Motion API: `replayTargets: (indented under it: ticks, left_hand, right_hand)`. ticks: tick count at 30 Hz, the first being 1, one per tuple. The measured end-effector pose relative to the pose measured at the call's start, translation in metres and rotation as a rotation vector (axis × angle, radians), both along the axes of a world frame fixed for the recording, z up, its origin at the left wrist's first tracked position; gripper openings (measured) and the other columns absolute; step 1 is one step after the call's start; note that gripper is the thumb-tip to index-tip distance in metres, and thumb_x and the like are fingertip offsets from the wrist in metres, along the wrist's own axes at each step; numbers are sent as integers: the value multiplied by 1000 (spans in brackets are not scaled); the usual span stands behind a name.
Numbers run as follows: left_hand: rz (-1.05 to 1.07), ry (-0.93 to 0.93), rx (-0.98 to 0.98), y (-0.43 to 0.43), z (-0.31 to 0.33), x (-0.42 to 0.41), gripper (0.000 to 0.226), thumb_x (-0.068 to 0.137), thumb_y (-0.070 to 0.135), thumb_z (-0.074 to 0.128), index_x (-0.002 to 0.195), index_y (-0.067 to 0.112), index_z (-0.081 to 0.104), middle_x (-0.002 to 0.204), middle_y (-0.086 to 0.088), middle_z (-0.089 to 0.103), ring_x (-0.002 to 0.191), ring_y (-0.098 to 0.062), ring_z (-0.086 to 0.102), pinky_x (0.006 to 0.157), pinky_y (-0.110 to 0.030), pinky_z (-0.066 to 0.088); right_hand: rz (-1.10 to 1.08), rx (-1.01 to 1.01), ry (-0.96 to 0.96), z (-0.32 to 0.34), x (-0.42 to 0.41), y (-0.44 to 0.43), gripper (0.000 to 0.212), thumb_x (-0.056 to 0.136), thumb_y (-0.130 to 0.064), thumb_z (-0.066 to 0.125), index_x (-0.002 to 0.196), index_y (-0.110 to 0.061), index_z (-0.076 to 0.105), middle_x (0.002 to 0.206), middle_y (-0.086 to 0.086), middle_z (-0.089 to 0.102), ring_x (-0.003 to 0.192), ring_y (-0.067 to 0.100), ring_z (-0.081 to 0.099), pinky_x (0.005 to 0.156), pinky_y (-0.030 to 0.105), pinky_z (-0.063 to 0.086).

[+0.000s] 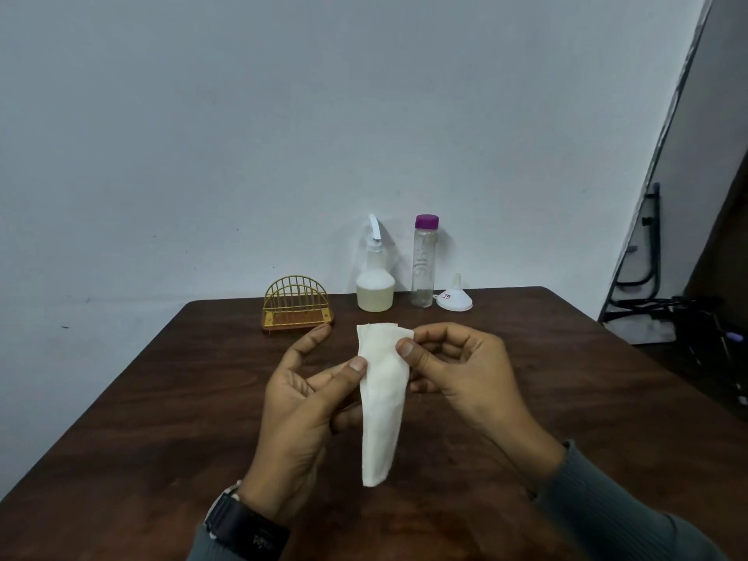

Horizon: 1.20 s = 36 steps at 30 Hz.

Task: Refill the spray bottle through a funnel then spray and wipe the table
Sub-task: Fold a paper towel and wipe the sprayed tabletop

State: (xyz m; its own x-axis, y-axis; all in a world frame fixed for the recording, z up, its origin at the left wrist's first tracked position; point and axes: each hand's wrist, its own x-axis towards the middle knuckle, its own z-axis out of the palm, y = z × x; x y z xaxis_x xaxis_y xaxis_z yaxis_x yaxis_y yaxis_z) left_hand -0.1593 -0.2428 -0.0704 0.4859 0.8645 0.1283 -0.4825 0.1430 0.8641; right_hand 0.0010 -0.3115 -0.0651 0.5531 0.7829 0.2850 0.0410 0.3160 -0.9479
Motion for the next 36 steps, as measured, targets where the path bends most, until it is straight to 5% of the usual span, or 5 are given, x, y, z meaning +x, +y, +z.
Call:
replayTargets:
  ticks: [16, 20, 24, 27, 36]
  left_hand:
    - [68, 52, 105, -2, -1, 1, 62, 76, 1, 76, 132, 16, 53, 90, -18, 79, 72, -23, 76, 59, -39, 62]
    - [25, -17, 18, -6, 1, 1, 56, 80, 0, 73, 132, 14, 57, 87, -19, 78, 56, -14, 70, 43, -25, 52]
    - [109, 56, 98, -7, -1, 2, 56, 81, 4, 75, 132, 18, 57, 89, -19, 79, 78, -25, 78, 62, -37, 63]
    - [116, 114, 145, -7, -2, 4, 65, 76, 11, 76, 136, 19, 54, 88, -18, 79, 88, -27, 78, 80, -47, 62]
    - [120, 39, 20, -5, -1, 2, 49, 89, 1, 68, 133, 18, 56, 91, -16, 79, 73, -20, 78, 50, -28, 58]
  right_hand:
    - [123, 68, 53, -11, -8, 0, 17, 84, -10, 73, 101, -10, 73, 94, 8, 80, 86, 16, 75, 67, 27, 61]
    - [-142, -32, -104, -15, -10, 1, 24, 88, -4, 79, 102, -20, 69, 95, 0, 77, 83, 16, 72, 72, 34, 62]
    - [-49, -27, -203, -19, -17, -7, 11, 90, -21, 78, 98, -27, 74, 95, -5, 77, 86, 12, 72, 75, 32, 58]
    - [34, -66, -193, -22, -24, -7, 38, 77, -42, 84, 109, -24, 76, 99, -1, 78, 87, 15, 75, 75, 28, 60]
    - [36, -96, -22, -21, -9, -3, 18, 101, -15, 64, 98, -21, 80, 99, 5, 81, 96, 22, 76, 85, 41, 62]
